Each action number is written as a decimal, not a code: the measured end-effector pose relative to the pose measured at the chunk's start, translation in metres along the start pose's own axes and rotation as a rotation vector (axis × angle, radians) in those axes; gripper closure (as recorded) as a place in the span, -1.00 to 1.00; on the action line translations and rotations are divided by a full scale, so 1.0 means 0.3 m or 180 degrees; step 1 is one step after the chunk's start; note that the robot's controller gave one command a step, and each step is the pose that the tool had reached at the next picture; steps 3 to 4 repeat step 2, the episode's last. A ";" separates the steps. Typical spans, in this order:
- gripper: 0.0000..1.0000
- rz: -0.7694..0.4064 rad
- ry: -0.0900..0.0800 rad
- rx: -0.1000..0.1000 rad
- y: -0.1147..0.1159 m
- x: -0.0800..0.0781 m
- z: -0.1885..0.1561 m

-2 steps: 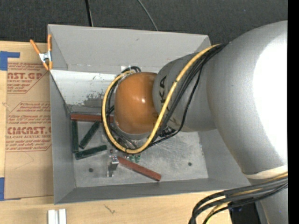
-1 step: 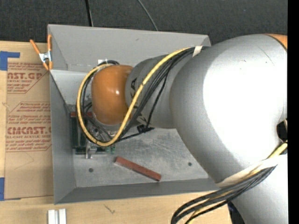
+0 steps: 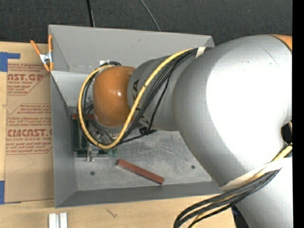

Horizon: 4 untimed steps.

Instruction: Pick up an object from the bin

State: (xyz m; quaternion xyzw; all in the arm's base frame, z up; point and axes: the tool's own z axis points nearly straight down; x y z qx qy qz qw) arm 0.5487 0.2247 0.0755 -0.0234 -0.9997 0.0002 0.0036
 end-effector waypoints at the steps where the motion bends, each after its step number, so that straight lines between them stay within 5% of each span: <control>1: 1.00 0.0003 -0.0003 0.0004 -0.009 0.005 -0.174; 2: 1.00 0.0110 -0.0028 -0.0007 -0.010 0.009 -0.488; 4: 1.00 0.0110 -0.0028 -0.0007 -0.010 0.009 -0.488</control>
Offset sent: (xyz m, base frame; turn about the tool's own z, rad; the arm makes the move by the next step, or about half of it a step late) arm -0.0020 -0.0037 0.1468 0.0358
